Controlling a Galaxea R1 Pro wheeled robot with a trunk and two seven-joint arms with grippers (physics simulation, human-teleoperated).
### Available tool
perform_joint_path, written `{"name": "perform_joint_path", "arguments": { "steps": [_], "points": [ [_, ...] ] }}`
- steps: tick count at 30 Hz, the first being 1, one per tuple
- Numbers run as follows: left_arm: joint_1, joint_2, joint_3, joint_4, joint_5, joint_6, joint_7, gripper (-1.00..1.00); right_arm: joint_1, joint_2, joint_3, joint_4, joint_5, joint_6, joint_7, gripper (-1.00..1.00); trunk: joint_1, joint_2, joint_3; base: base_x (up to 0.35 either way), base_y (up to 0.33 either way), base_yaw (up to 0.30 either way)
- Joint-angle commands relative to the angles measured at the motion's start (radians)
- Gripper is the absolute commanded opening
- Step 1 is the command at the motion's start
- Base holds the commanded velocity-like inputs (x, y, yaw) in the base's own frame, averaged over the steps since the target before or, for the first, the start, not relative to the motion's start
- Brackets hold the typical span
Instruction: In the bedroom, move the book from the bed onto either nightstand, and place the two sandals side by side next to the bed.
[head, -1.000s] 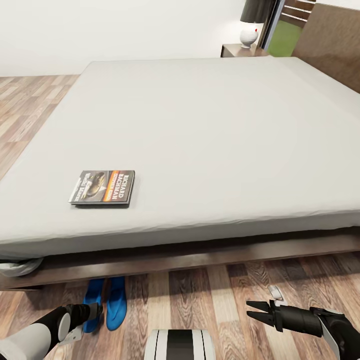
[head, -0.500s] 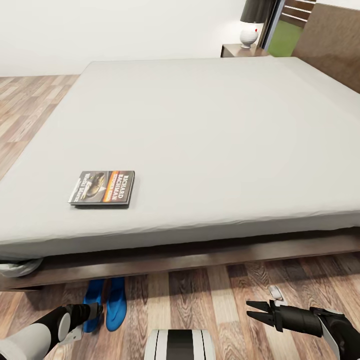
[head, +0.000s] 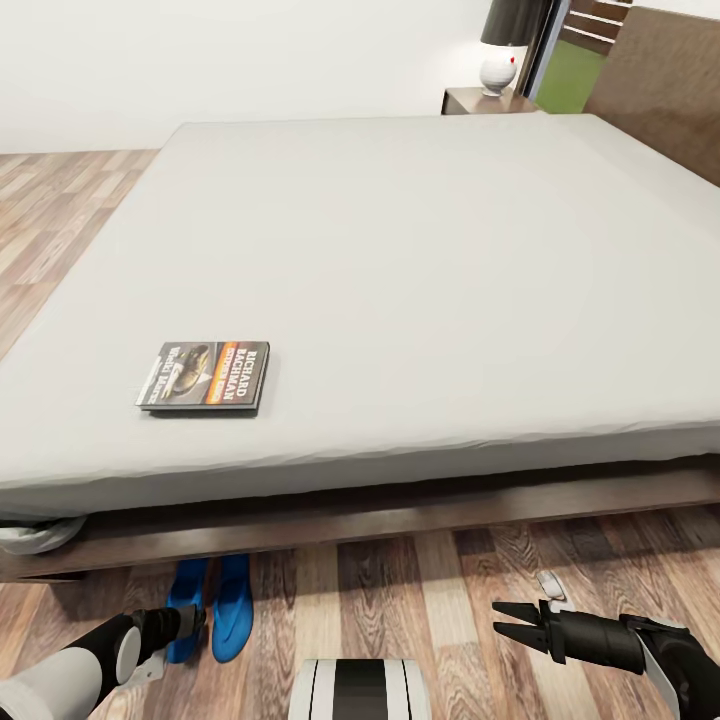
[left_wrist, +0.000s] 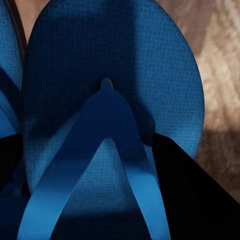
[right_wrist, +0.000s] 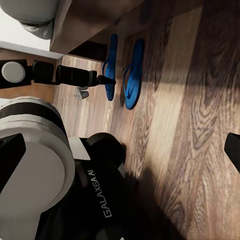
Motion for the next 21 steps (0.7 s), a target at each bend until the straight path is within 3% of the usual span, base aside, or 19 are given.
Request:
{"name": "perform_joint_path", "arguments": {
  "steps": [1, 21],
  "points": [
    [-0.001, 0.001, 0.015, -0.005, -0.019, -0.006, -0.005, -1.0, 0.0, 0.0, 0.0, 0.0, -0.001, 0.011, 0.003, 1.0, 0.0, 0.0, 0.0, 0.0, 0.0, 0.0],
    [0.0, 0.001, 0.013, -0.006, -0.019, -0.005, -0.007, -1.0, 0.0, 0.006, -0.001, 0.0, -0.001, 0.011, 0.003, 1.0, 0.0, -0.001, -0.004, 0.0, 0.0, 0.0]
  ]
}}
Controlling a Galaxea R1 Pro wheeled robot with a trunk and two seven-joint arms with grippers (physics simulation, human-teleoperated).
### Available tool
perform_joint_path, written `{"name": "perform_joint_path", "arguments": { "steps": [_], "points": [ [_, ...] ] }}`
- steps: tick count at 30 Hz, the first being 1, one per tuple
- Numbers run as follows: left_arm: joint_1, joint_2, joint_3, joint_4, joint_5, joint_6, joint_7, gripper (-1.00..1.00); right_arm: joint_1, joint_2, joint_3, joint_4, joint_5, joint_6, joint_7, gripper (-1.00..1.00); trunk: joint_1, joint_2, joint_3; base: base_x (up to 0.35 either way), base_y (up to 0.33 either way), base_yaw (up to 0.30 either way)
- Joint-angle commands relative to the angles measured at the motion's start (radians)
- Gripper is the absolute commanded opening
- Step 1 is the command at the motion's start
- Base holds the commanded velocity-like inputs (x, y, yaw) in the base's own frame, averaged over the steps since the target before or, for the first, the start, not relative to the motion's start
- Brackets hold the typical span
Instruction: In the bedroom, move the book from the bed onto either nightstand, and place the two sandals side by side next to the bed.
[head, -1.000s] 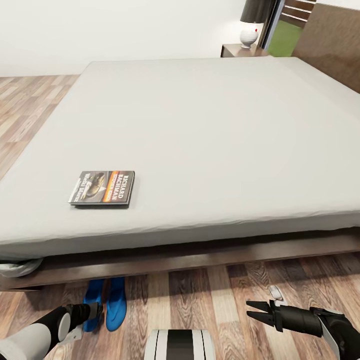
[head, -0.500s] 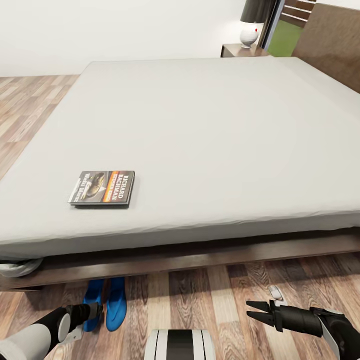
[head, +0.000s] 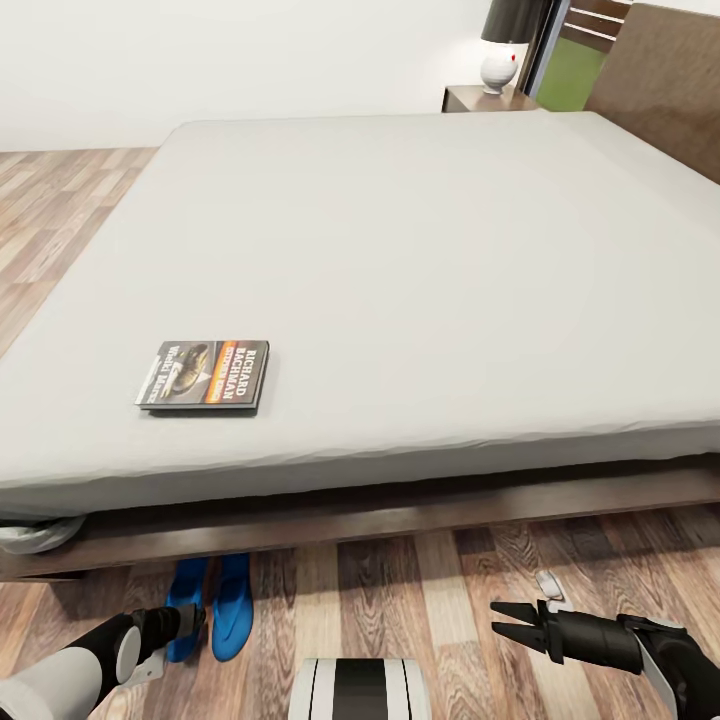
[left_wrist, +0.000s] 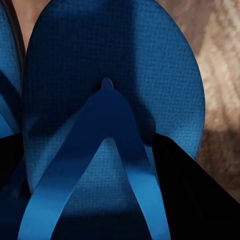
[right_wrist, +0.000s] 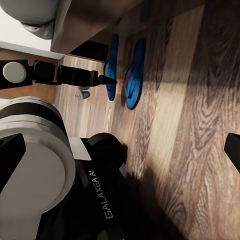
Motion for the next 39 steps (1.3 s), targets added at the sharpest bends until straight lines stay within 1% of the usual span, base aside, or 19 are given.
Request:
{"name": "perform_joint_path", "arguments": {
  "steps": [1, 3, 6, 17, 20, 28, 29, 33, 39],
  "points": [
    [0.0, 0.0, 0.005, -0.004, -0.011, -0.007, -0.003, -1.0, 0.0, 0.0, 0.0, 0.0, -0.001, 0.011, 0.003, 1.0, 0.0, 0.0, -0.001, 0.0, 0.0, 0.0],
    [0.0, 0.0, 0.005, -0.004, -0.011, -0.006, -0.004, -1.0, 0.0, 0.0, 0.0, 0.0, -0.001, 0.011, 0.003, 1.0, 0.0, 0.0, -0.001, 0.0, 0.0, 0.0],
    [0.0, 0.0, 0.005, -0.004, -0.011, -0.006, -0.002, -1.0, 0.0, 0.0, 0.0, 0.0, -0.001, 0.011, 0.003, 1.0, 0.001, -0.001, -0.012, 0.0, 0.0, 0.0],
    [0.001, 0.0, 0.003, -0.006, -0.011, -0.006, -0.005, -1.0, 0.0, 0.0, 0.0, 0.0, -0.001, 0.011, 0.003, 1.0, 0.001, -0.001, -0.012, 0.0, 0.0, 0.0],
    [0.002, 0.0, 0.002, -0.006, -0.011, -0.006, -0.005, -1.0, 0.0, 0.0, 0.0, 0.0, -0.001, 0.011, 0.003, 1.0, 0.003, -0.002, -0.024, 0.0, 0.0, 0.0],
    [0.002, 0.0, 0.003, -0.008, -0.011, -0.006, -0.006, -1.0, 0.0, 0.0, 0.0, 0.0, -0.001, 0.011, 0.003, 1.0, 0.003, -0.002, -0.024, 0.0, 0.0, 0.0],
    [0.002, 0.0, 0.002, -0.009, -0.011, -0.004, -0.006, -1.0, 0.0, 0.0, 0.0, 0.0, -0.001, 0.011, 0.003, 1.0, 0.003, -0.002, -0.024, 0.0, 0.0, 0.0],
    [0.002, 0.0, 0.0, -0.009, -0.011, 0.015, -0.006, -1.0, 0.0, 0.0, 0.0, 0.0, -0.001, 0.011, 0.003, 1.0, 0.004, -0.003, -0.039, 0.0, 0.0, 0.0],
    [0.002, 0.0, -0.001, -0.01, -0.011, 0.031, -0.006, -1.0, 0.0, 0.0, 0.0, 0.0, -0.001, 0.011, 0.003, 1.0, 0.004, -0.003, -0.039, 0.0, 0.0, 0.0]
  ]
}}
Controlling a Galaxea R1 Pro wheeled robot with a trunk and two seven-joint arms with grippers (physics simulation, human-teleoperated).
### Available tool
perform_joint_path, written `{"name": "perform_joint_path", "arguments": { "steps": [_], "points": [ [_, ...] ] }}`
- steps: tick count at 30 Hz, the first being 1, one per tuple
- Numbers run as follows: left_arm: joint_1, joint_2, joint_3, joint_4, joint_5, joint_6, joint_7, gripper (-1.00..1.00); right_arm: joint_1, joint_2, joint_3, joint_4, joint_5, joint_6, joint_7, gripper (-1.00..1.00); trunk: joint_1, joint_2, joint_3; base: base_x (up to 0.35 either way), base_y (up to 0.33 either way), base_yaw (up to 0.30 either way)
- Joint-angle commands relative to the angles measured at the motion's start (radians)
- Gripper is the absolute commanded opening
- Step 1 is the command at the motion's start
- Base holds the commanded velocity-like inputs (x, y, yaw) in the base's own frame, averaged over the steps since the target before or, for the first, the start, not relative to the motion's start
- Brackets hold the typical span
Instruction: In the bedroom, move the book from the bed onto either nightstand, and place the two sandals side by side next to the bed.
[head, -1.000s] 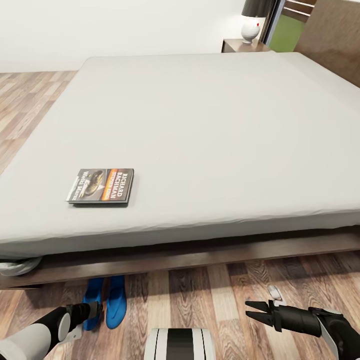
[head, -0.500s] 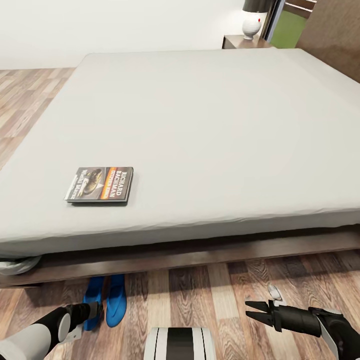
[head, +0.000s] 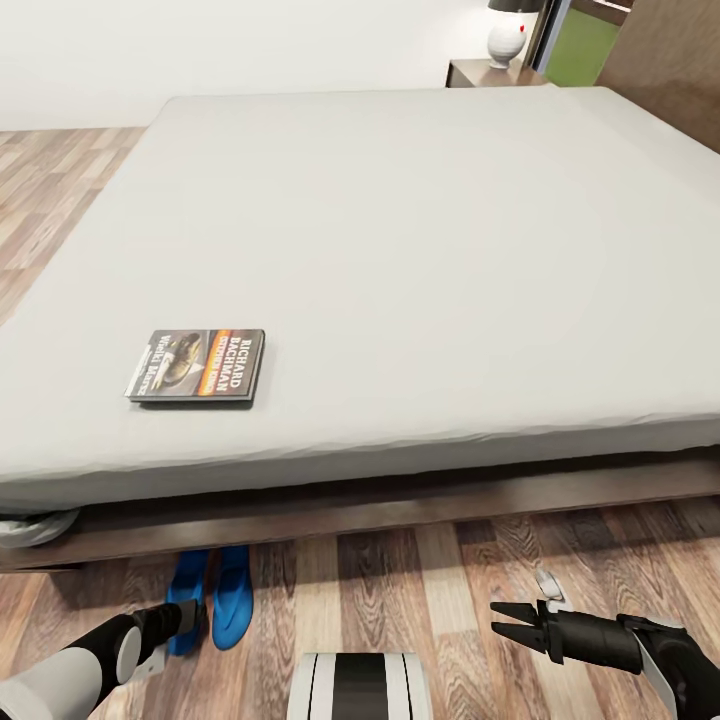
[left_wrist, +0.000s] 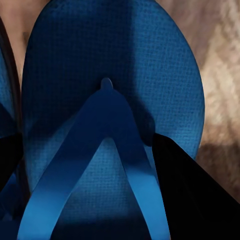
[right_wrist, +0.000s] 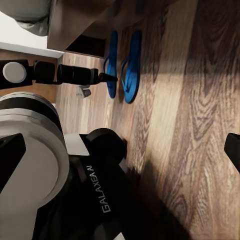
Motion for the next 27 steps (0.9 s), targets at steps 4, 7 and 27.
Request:
{"name": "perform_joint_path", "arguments": {
  "steps": [4, 7, 27],
  "points": [
    [0.0, 0.0, 0.001, -0.003, -0.007, 0.018, -0.003, -1.0, 0.0, 0.0, -0.001, 0.0, -0.001, 0.011, 0.003, 1.0, 0.0, 0.0, -0.001, 0.0, 0.0, 0.0],
    [0.0, 0.0, 0.001, -0.002, -0.007, 0.028, -0.001, -1.0, 0.0, 0.0, -0.001, 0.0, -0.001, 0.011, 0.003, 1.0, 0.0, 0.0, -0.001, 0.0, 0.0, 0.0],
    [0.0, 0.0, 0.001, -0.003, -0.007, 0.052, -0.001, -1.0, 0.0, 0.0, 0.0, 0.0, -0.001, 0.011, 0.003, 1.0, 0.002, -0.001, -0.016, 0.0, 0.0, 0.0]
  ]
}}
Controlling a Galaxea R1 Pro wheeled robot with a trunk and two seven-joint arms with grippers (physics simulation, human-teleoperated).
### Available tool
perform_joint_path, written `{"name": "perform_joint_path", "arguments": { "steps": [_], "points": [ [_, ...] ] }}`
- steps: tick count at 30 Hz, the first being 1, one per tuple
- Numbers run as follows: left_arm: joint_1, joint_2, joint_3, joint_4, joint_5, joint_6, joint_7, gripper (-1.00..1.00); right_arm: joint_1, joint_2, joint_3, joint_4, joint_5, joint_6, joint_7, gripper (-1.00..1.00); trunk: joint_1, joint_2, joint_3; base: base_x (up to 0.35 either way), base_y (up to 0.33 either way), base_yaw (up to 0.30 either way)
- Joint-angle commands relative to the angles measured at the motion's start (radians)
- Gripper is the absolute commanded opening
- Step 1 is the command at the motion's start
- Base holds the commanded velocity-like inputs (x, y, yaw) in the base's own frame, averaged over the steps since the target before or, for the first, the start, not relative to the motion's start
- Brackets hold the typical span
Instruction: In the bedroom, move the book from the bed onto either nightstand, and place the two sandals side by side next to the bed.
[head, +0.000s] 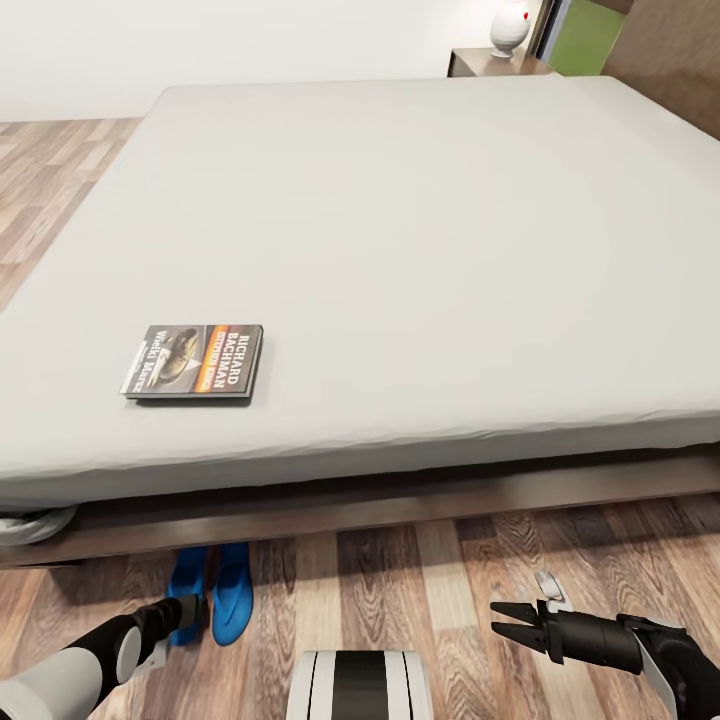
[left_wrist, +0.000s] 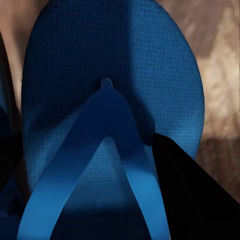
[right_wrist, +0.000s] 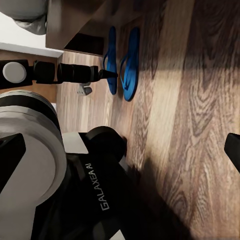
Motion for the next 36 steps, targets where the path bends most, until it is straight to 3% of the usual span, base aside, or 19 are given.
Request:
{"name": "perform_joint_path", "arguments": {
  "steps": [1, 7, 30, 36],
  "points": [
    [0.0, 0.0, 0.001, -0.003, -0.008, -0.001, -0.003, -1.0, 0.0, 0.0, 0.0, 0.0, -0.001, 0.011, 0.003, 1.0, 0.0, 0.0, -0.001, 0.0, 0.0, 0.0],
    [0.0, 0.0, 0.001, -0.003, -0.008, 0.007, 0.001, -1.0, 0.0, 0.0, 0.0, 0.0, -0.001, 0.011, 0.003, 1.0, 0.002, -0.001, -0.016, 0.0, 0.0, 0.0],
    [0.0, 0.0, 0.001, -0.004, -0.008, 0.034, -0.004, -1.0, 0.0, 0.003, 0.0, 0.0, -0.001, 0.011, 0.003, 1.0, 0.002, -0.001, -0.016, 0.0, 0.0, 0.0],
    [0.0, 0.0, 0.001, -0.004, -0.008, 0.04, -0.005, -1.0, 0.0, 0.009, 0.0, 0.0, 0.0, 0.011, 0.003, 1.0, 0.003, -0.002, -0.032, 0.0, 0.0, 0.0]
  ]
}}
